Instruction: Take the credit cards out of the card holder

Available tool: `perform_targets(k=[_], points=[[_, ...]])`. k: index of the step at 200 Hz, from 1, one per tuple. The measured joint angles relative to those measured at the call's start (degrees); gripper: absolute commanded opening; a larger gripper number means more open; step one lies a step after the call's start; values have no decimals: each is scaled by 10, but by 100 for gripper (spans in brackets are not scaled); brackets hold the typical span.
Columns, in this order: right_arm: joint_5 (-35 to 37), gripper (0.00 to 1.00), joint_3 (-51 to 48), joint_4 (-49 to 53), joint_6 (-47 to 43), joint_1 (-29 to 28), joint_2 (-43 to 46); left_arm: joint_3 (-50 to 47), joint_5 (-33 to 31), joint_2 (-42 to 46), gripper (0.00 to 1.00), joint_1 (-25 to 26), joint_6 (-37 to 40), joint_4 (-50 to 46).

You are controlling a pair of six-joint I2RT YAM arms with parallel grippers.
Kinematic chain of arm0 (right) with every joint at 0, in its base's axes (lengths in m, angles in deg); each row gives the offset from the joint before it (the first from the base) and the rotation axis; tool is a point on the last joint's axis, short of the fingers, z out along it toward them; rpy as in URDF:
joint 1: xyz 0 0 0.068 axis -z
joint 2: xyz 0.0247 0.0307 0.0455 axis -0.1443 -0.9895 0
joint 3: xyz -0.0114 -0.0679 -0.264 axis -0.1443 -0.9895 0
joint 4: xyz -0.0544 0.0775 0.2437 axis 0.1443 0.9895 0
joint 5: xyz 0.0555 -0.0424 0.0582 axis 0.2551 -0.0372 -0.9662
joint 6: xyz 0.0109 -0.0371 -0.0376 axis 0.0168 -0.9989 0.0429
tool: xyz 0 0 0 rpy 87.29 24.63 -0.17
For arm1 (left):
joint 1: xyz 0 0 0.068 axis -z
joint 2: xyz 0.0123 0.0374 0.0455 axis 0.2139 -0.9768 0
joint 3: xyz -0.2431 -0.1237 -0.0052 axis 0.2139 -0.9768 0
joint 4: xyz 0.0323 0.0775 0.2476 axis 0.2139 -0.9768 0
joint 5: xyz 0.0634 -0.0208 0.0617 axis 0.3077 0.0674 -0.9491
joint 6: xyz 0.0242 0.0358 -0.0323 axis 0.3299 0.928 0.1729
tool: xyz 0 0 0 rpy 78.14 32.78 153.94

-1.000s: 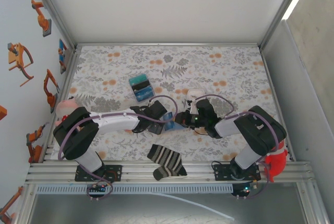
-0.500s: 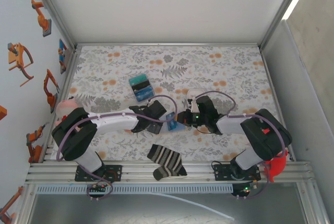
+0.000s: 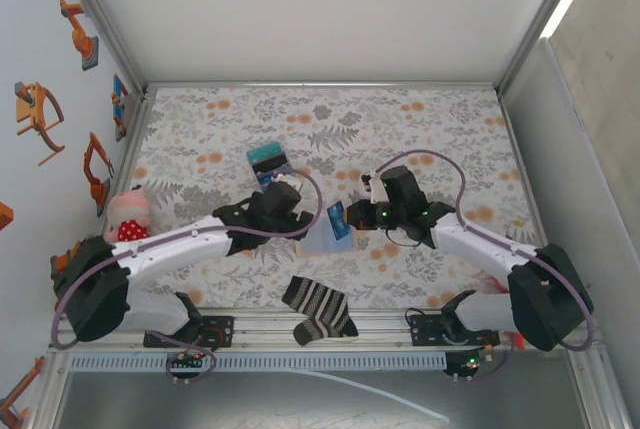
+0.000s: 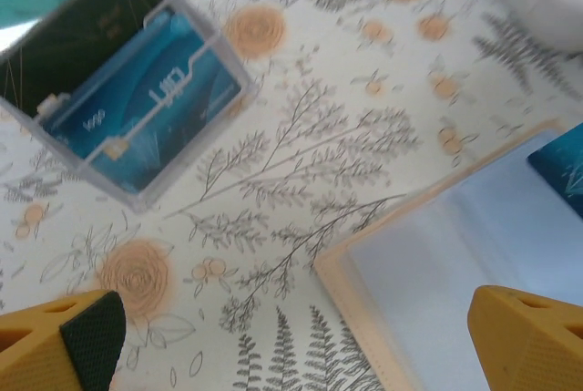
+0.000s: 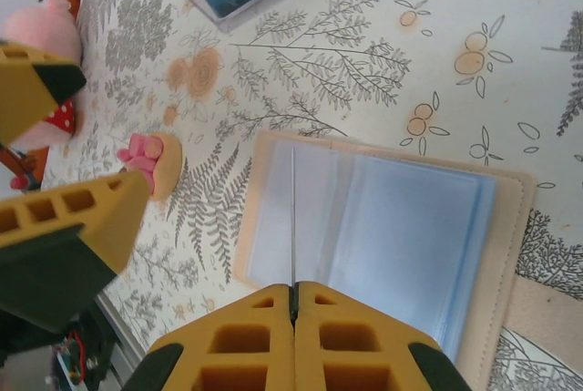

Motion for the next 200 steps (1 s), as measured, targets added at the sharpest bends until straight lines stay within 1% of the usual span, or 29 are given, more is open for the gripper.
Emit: perform_targets(k=[13, 21, 42, 65, 84, 121, 143, 168, 178, 200], points=[[-6, 0, 19, 31, -31, 0, 11, -15, 31, 30, 97, -11, 26, 28], [-12, 0, 34, 50, -53, 0, 16, -24, 55, 46, 100, -18, 42, 43], [-35, 0, 66, 89, -106, 0, 26, -38, 125, 79, 93, -40, 79, 72], [-72, 0, 96, 123, -161, -1, 29, -41, 221, 98, 84, -76, 103, 98], [-102, 0, 112, 141, -196, -2, 29, -42, 297, 107, 80, -104, 118, 111], [-151, 0, 140, 179, -253, -7, 28, -42, 420, 111, 74, -110, 156, 105], [-174, 0, 156, 190, -276, -12, 23, -41, 473, 107, 68, -110, 172, 96], [-191, 0, 165, 202, -294, -19, 17, -32, 516, 91, 61, -110, 181, 87], [-197, 0, 168, 205, -299, -22, 14, -28, 530, 85, 56, -110, 186, 86], [-205, 0, 174, 217, -310, -26, 7, -17, 563, 73, 41, -110, 190, 82]])
